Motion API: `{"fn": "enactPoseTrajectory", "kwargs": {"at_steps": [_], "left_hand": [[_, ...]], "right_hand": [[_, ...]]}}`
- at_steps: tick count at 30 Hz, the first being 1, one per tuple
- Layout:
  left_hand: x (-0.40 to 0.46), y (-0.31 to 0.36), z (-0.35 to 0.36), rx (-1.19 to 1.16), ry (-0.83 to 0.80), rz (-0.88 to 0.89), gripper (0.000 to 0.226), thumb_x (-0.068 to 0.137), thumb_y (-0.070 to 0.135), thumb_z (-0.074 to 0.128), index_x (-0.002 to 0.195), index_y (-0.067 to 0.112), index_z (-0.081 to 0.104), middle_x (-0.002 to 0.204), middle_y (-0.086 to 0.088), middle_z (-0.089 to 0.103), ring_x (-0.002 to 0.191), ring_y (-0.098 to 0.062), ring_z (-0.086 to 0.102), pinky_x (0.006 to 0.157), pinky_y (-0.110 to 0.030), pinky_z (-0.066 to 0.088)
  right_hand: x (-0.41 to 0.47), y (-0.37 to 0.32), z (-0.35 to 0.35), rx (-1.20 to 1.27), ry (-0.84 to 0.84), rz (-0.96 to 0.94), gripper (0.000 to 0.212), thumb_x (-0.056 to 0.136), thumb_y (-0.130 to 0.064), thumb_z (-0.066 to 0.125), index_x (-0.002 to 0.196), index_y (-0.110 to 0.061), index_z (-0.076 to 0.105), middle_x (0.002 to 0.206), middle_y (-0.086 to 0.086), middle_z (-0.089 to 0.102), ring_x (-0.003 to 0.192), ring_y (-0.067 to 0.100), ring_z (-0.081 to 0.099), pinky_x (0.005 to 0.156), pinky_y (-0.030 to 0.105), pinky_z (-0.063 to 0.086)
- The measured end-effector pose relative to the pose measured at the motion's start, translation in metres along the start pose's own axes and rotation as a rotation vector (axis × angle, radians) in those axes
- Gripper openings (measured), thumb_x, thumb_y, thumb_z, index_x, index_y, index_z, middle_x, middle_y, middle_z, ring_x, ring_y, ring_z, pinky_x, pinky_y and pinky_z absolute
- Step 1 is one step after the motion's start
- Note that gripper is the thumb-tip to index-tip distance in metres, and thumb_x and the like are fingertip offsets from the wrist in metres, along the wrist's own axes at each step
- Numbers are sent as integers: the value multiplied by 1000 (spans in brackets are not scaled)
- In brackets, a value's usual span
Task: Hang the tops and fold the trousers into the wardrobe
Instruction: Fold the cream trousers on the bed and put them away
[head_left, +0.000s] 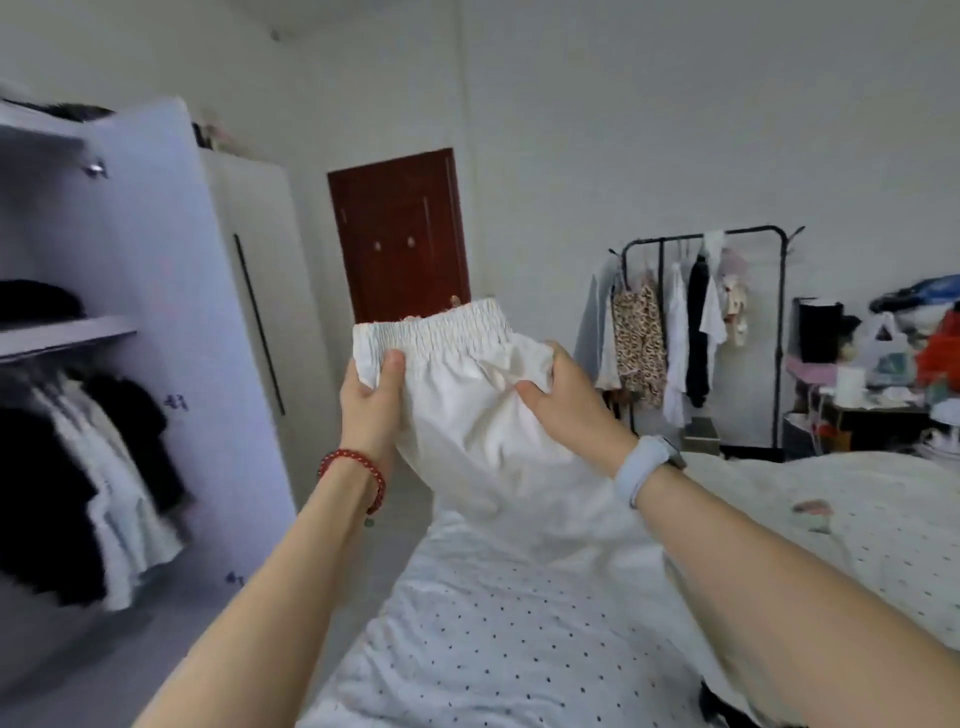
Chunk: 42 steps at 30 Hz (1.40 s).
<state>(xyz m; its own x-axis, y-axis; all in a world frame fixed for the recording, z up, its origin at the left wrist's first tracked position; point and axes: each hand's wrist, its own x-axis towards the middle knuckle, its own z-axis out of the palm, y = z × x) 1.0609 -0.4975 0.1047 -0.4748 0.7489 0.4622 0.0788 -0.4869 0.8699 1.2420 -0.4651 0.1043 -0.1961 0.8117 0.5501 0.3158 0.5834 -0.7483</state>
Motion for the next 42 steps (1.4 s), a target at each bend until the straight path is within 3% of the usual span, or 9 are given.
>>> {"fn": "enactPoseTrajectory", "kwargs": {"at_steps": [7, 16, 21, 25, 27, 33, 36, 39, 42], "left_hand": [[-16, 144, -94, 44, 285, 343, 11, 94, 18, 54, 105, 20, 55, 97, 5, 64, 87, -7, 62, 75, -20, 51], [-54, 265, -158, 489, 604, 759, 36, 82, 15, 65, 101, 28, 38, 113, -10, 43, 98, -19, 48, 83, -20, 38], [-84, 234, -192, 1086, 582, 271, 36, 88, 55, 47, 69, 25, 50, 82, 3, 48, 92, -23, 49, 75, -25, 28], [-126, 204, -223, 404, 153, -234, 65, 78, 74, 46, 99, 18, 71, 98, -1, 72, 95, -17, 67, 90, -33, 48], [-136, 190, -248, 309, 232, -257, 58, 79, 60, 60, 104, 9, 70, 102, -9, 71, 97, -22, 67, 93, -39, 49], [-145, 180, -276, 374, 622, -28, 20, 85, 31, 55, 82, 12, 50, 78, -9, 49, 72, -21, 46, 65, -32, 40], [-140, 202, -290, 259, 692, 115, 16, 88, 29, 54, 84, 14, 49, 85, -7, 50, 78, -22, 45, 70, -37, 41], [-134, 244, -306, 271, 774, 234, 19, 90, 31, 52, 78, 18, 46, 85, -7, 48, 82, -21, 47, 77, -39, 44], [-124, 292, -314, 318, 796, 397, 23, 92, 33, 49, 73, 22, 44, 80, -1, 47, 83, -18, 47, 81, -36, 43]], "right_hand": [[11, -136, 41, 408, -240, -245, 36, 89, -13, 59, 123, -15, 48, 102, -9, 55, 88, -3, 52, 72, 5, 43], [-9, -255, 72, 686, -263, -400, 12, 87, -13, 59, 96, -20, 57, 92, -5, 60, 83, 7, 56, 71, 18, 43], [-52, -253, 132, 717, -386, -383, 14, 91, -8, 51, 95, -21, 54, 92, 1, 60, 79, 12, 55, 62, 8, 40], [-90, -240, 178, 851, -870, -261, 22, 82, -17, 60, 103, -21, 64, 100, 5, 66, 97, 20, 62, 89, 29, 46], [-108, -238, 195, 976, -1060, -117, 42, 78, -24, 58, 112, 1, 60, 95, 14, 59, 87, 22, 57, 80, 31, 43], [-115, -246, 214, 965, -848, 43, 15, 92, -14, 55, 80, -11, 64, 73, 2, 67, 73, 14, 64, 71, 26, 50], [-97, -262, 225, 887, -619, 108, 16, 83, -16, 69, 73, -10, 57, 76, 5, 61, 81, 20, 58, 82, 35, 47], [-73, -292, 213, 964, -725, 217, 21, 78, -20, 74, 86, -2, 64, 85, 11, 65, 84, 25, 62, 90, 38, 48], [-58, -332, 194, 991, -742, 92, 18, 81, -18, 69, 87, -1, 66, 80, 14, 64, 72, 23, 61, 73, 32, 50]]}}
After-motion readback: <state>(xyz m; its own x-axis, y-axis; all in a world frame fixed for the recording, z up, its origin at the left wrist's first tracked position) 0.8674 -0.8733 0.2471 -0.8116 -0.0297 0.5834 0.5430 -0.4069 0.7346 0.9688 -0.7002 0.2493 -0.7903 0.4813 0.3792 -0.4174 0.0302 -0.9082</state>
